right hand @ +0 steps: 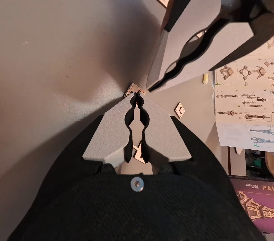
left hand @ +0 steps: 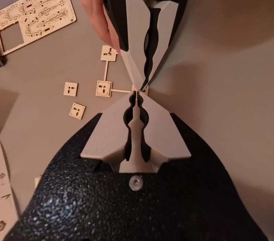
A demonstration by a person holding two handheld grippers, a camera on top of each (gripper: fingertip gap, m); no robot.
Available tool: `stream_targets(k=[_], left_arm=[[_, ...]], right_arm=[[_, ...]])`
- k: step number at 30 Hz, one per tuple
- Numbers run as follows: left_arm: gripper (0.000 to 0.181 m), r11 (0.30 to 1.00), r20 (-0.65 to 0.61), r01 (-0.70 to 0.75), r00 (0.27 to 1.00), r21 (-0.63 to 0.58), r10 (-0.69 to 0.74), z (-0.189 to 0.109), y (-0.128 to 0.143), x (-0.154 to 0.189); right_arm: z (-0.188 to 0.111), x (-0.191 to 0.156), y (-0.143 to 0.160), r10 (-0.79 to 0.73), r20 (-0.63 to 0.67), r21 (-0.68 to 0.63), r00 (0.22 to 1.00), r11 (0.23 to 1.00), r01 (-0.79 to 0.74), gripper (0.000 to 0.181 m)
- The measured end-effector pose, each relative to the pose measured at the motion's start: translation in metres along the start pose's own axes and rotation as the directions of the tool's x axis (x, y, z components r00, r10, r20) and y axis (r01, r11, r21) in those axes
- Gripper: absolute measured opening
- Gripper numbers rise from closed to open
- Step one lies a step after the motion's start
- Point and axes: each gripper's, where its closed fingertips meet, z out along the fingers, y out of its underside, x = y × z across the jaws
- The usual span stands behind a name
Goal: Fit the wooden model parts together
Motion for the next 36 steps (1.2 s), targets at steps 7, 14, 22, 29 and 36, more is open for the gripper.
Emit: stream_targets(k=[7, 14, 22, 29, 36], left_arm=[[0.000, 1.000, 0.046, 0.000, 0.999, -0.023, 0.001, 0.015, 0.007, -0.005], [0.000, 0.997, 0.056, -0.031, 0.998, -0.076, 0.035, 0.016, 0.007, -0.005], [0.000, 0.992, 0.058, -0.029, 0.998, -0.123, 0.036, 0.017, 0.009, -0.004], [0.000, 0.986, 0.036, 0.004, 0.999, -0.166, 0.002, 0.017, 0.010, -0.004], [0.000, 0.976, 0.036, 0.018, 0.999, -0.219, -0.010, 0.017, 0.010, -0.004]], right_arm=[[0.000, 0.000, 0.000, 0.003, -0.002, 0.003, 1.000, 1.000, -0.003, 0.000], [0.000, -0.001, 0.000, 0.012, 0.008, -0.001, 1.000, 1.000, -0.012, 0.000], [0.000, 0.000, 0.001, -0.003, 0.022, -0.063, 1.000, 0.998, 0.005, 0.000], [0.000, 0.000, 0.001, 0.033, 0.034, -0.068, 0.999, 0.997, -0.031, 0.000], [0.000, 0.001, 0.001, 0.085, 0.029, -0.047, 0.996, 0.995, -0.083, 0.000]])
